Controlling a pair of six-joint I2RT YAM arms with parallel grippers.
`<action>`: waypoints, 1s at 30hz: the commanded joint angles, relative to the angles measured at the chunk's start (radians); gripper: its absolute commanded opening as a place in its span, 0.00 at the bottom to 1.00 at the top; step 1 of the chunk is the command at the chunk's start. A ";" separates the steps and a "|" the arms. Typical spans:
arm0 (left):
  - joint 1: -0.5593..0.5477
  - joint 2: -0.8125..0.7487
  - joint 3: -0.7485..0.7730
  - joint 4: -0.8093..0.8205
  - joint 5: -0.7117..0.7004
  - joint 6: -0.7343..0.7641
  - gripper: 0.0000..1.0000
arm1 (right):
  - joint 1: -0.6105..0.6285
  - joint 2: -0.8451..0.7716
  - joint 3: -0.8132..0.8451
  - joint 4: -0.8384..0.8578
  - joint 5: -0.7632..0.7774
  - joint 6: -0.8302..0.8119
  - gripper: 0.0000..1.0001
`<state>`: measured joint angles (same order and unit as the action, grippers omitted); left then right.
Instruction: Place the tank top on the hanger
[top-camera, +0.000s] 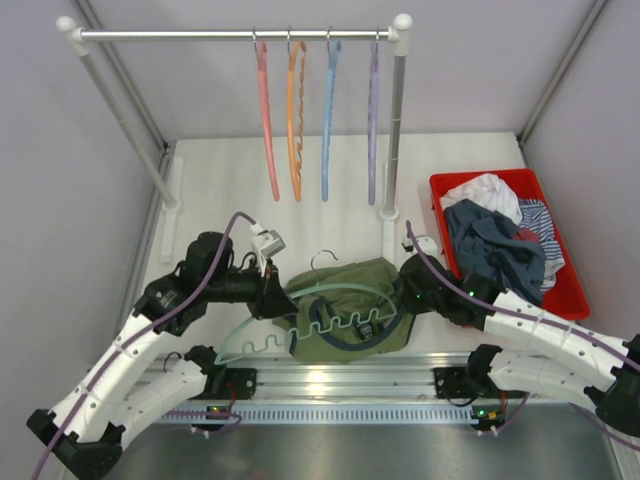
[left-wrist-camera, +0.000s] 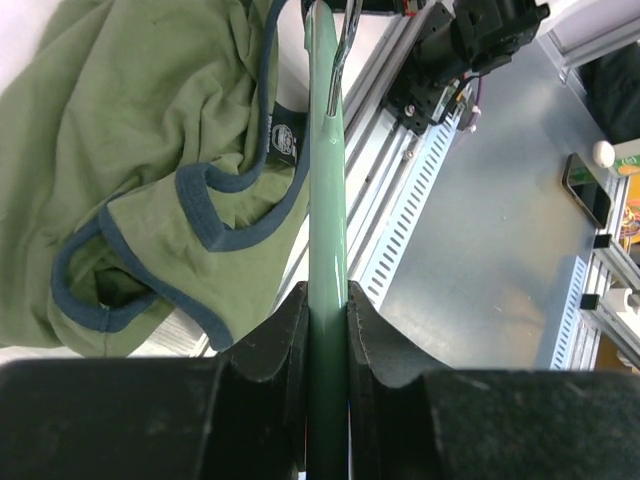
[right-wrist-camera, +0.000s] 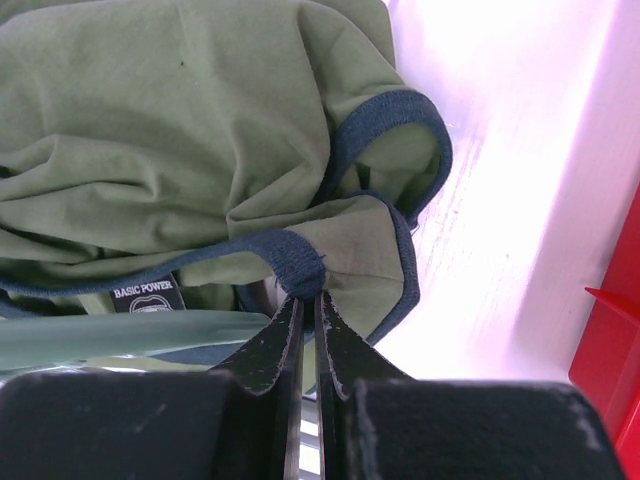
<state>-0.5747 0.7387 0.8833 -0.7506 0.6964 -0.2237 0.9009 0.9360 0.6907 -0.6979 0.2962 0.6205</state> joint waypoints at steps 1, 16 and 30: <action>-0.039 0.002 -0.007 0.118 -0.035 -0.028 0.00 | -0.007 -0.009 0.066 0.005 0.026 -0.015 0.00; -0.224 0.120 -0.027 0.335 -0.207 -0.022 0.00 | -0.007 -0.039 0.121 -0.040 -0.014 -0.038 0.00; -0.248 0.174 -0.164 0.638 -0.186 -0.012 0.00 | -0.007 -0.031 0.196 -0.049 -0.035 -0.062 0.00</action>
<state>-0.8185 0.9218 0.7490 -0.3187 0.4831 -0.2386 0.9001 0.8993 0.8154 -0.7471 0.2646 0.5831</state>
